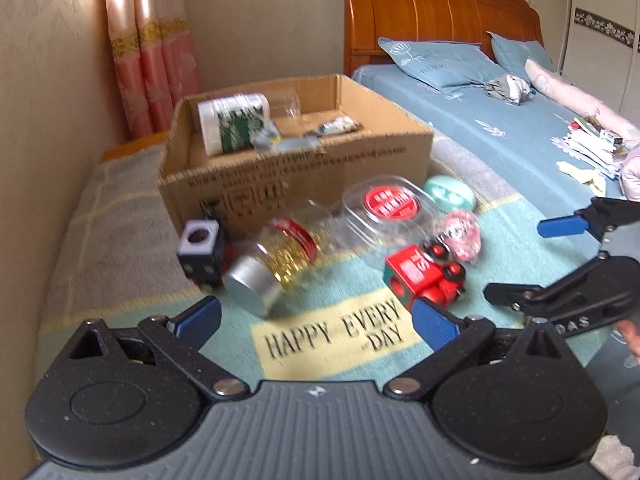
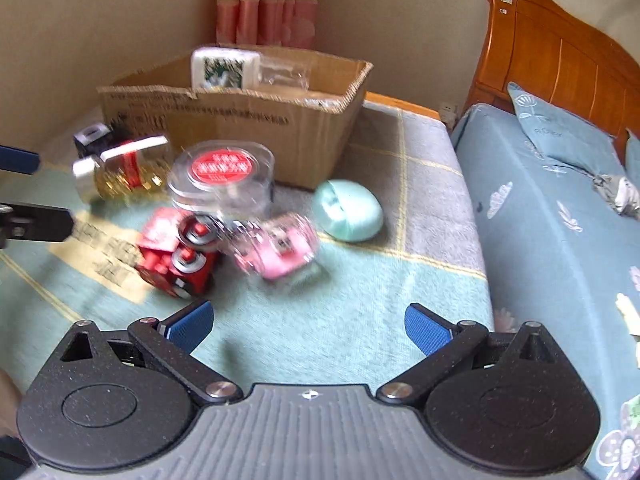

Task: Organize rigid objects
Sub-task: 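Grasp the red toy robot with the left gripper while the right reaches toward the pink keychain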

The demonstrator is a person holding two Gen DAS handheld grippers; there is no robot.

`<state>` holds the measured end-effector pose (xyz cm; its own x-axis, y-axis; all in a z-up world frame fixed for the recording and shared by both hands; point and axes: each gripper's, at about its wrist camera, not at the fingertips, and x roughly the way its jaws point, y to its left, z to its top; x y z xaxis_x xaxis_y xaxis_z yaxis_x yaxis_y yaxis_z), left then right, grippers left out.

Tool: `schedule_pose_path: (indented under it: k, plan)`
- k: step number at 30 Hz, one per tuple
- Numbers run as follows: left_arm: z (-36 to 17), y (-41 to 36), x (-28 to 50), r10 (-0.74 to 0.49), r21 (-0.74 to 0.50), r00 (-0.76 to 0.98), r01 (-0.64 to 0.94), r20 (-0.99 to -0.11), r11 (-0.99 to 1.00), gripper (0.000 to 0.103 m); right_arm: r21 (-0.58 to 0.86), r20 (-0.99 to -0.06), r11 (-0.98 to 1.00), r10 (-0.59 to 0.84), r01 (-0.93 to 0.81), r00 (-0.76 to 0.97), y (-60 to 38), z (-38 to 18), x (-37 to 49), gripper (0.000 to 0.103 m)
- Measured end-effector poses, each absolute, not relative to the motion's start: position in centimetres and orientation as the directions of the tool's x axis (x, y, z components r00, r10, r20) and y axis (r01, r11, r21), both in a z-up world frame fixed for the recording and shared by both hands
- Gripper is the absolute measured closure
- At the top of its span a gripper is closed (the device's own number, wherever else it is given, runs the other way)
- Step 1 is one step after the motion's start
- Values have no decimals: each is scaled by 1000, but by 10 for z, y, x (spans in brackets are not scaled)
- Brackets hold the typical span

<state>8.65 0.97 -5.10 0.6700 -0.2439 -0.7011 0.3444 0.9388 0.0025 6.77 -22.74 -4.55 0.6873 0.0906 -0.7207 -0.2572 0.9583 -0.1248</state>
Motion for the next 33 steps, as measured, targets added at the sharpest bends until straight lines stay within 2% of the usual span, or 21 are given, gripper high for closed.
schedule_pose_path:
  k: [10,22,25,27,31,33]
  plan:
    - [-73,-17,89,-327,-51,607,426,-724,903,2,-24,-706,972,150,-235,692,-249,-58,66,0]
    - [-83,-56,114,-424,-30,566,576,-707,817,7,-23,-668,967,173,-252,724,-261,-62,59,0]
    - [-83,-56,119,-451,-45,559,593,-696,804,13,-20,-664,969,172,-247,728,-265,-62,59,0]
    - [-85,-57,122,-449,-37,558,599,-698,800,26,-20,-665,968,174,-251,726,-265,-62,59,0]
    - [-88,-52,125,-453,-45,548,601,-703,798,36,-20,-668,967,177,-255,723,-265,-62,60,0]
    - [-86,-49,122,-452,-52,539,601,-711,798,37,-21,-669,967,176,-255,722,-265,-61,60,0]
